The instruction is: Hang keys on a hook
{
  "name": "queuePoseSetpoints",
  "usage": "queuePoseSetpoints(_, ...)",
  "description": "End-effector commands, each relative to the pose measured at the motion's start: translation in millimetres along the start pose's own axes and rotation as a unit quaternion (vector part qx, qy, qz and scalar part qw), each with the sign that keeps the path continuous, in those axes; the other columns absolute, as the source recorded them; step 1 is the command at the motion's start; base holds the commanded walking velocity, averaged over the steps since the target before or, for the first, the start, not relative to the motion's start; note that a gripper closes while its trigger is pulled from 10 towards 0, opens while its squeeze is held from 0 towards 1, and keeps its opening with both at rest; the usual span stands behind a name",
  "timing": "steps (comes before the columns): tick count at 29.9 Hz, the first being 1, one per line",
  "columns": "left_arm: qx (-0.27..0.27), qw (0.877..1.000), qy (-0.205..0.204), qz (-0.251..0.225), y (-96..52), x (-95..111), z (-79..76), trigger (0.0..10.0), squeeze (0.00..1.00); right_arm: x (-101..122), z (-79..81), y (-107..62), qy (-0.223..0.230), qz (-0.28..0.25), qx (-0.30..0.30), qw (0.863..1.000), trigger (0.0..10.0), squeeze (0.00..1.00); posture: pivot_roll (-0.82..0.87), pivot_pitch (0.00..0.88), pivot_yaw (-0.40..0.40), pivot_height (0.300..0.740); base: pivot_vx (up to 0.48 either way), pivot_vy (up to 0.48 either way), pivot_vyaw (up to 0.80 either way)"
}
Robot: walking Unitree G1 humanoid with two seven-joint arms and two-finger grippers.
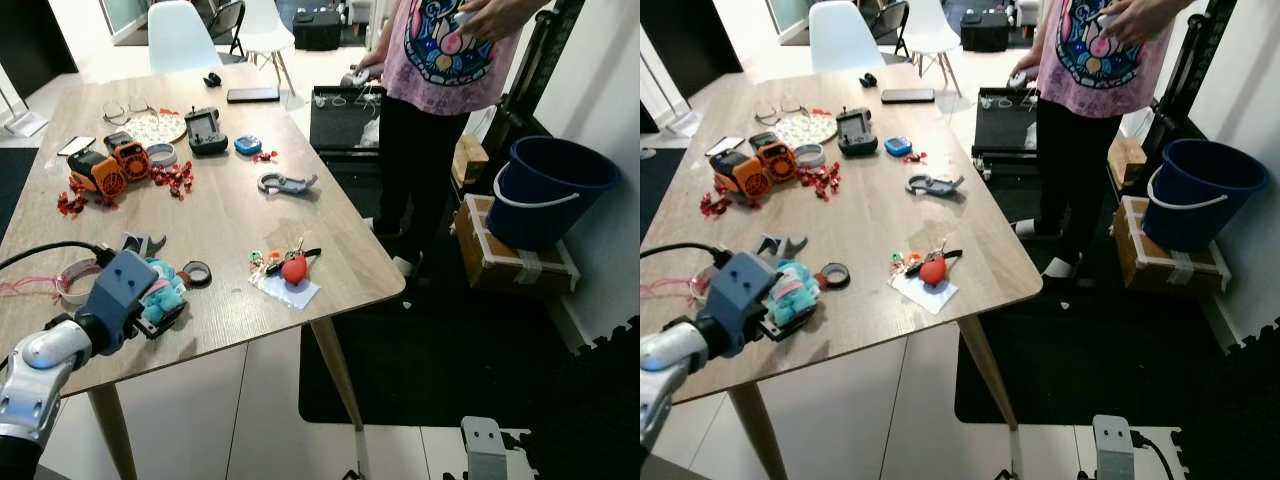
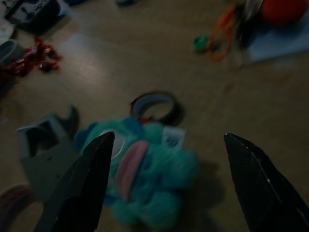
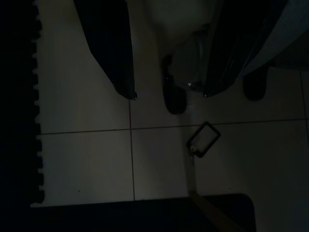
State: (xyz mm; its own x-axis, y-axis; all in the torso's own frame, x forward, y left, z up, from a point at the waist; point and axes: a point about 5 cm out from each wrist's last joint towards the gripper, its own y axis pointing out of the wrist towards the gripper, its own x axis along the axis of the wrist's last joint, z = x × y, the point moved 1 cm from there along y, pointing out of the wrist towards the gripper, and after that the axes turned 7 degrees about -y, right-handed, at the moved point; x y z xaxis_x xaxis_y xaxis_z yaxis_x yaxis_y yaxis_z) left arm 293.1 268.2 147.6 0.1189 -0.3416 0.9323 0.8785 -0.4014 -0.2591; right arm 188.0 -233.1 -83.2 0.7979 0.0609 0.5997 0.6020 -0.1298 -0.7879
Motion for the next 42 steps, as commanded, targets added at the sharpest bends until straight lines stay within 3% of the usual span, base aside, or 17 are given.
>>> queuePoseSetpoints(1, -0.018, 0.999, -0.033, 0.013, -3.2, -5.6, -3.9, 10.0, 0.0, -4.2, -0.4, -0.8, 0.002, 0.005, -0.002, 1.0, 10.0, 0.0, 0.03, 0.094, 0.018, 0.74, 0.0, 0.0, 0.0)
queuePoseSetpoints(4, -0.024, 0.998, -0.049, 0.025, -4.0, -7.7, -3.9, 10.0, 0.0, -4.1, -0.4, -0.8, 0.0, 0.005, -0.001, 1.0, 10.0, 0.0, 0.02, 0.092, 0.018, 0.74, 0.0, 0.0, 0.0)
queuePoseSetpoints(8, 0.054, 0.991, -0.116, 0.04, 4.6, -6.2, 6.5, 10.0, 0.0, -3.8, -1.3, -0.9, -0.002, 0.004, -0.002, 1.0, 10.0, 0.0, 0.03, 0.086, 0.018, 0.74, 0.0, 0.0, 0.0)
queuePoseSetpoints(10, 0.054, 0.991, -0.116, 0.04, 4.6, -6.2, 6.5, 10.0, 0.0, -3.8, -1.3, -0.9, -0.002, 0.004, -0.002, 1.0, 10.0, 0.0, 0.03, 0.086, 0.018, 0.74, 0.0, 0.0, 0.0)
queuePoseSetpoints(11, 0.153, 0.973, -0.168, 0.034, 15.5, -5.9, 9.8, 10.0, 0.0, -3.4, -1.4, -0.8, -0.002, 0.004, -0.002, 1.0, 10.0, 0.0, 0.03, 0.081, 0.017, 0.74, 0.0, 0.0, 0.0)
queuePoseSetpoints(12, 0.153, 0.973, -0.168, 0.034, 15.5, -5.9, 9.8, 10.0, 0.0, -3.4, -1.4, -0.8, -0.002, 0.004, -0.002, 1.0, 10.0, 0.0, 0.03, 0.081, 0.017, 0.74, 0.0, 0.0, 0.0)
queuePoseSetpoints(13, 0.21, 0.957, -0.199, 0.028, 24.2, -4.5, 6.5, 10.0, 0.0, -2.9, -0.9, -0.6, -0.003, 0.003, -0.002, 1.0, 10.0, 0.0, 0.02, 0.081, 0.017, 0.74, 0.0, 0.0, 0.0)
queuePoseSetpoints(20, 0.215, 0.942, -0.255, 0.025, 33.3, -1.2, -10.3, 10.0, 0.0, -2.0, 0.7, -0.3, -0.001, 0.002, 0.0, 1.0, 10.0, 0.0, 0.02, 0.082, 0.017, 0.74, 0.0, 0.0, 0.0)
queuePoseSetpoints(26, 0.206, 0.941, -0.266, 0.047, 35.1, -1.6, -22.3, 10.0, 0.0, -2.1, 0.9, -0.3, -0.002, 0.002, 0.001, 1.0, 10.0, 0.0, 0.02, 0.085, 0.017, 0.74, 0.0, 0.0, 0.0)
queuePoseSetpoints(35, 0.339, 0.904, -0.255, 0.048, 31.6, -6.3, -21.2, 10.0, 0.0, -3.2, 2.6, -0.5, -0.004, 0.002, 0.002, 1.0, 10.0, 0.0, 0.03, 0.087, 0.02, 0.74, 0.0, 0.0, 0.0)
queuePoseSetpoints(38, 0.388, 0.883, -0.262, 0.032, 27.4, -5.1, -18.6, 10.0, 0.0, -3.5, 2.9, -0.6, -0.003, 0.003, 0.002, 1.0, 10.0, 0.0, 0.03, 0.089, 0.02, 0.74, 0.0, 0.0, 0.0)
queuePoseSetpoints(42, 0.393, 0.879, -0.268, 0.032, 27.5, -5.1, -19.4, 10.0, 0.0, -3.6, 3.0, -0.6, -0.003, 0.003, 0.003, 1.0, 10.0, 0.0, 0.03, 0.089, 0.02, 0.74, 0.0, 0.0, 0.0)
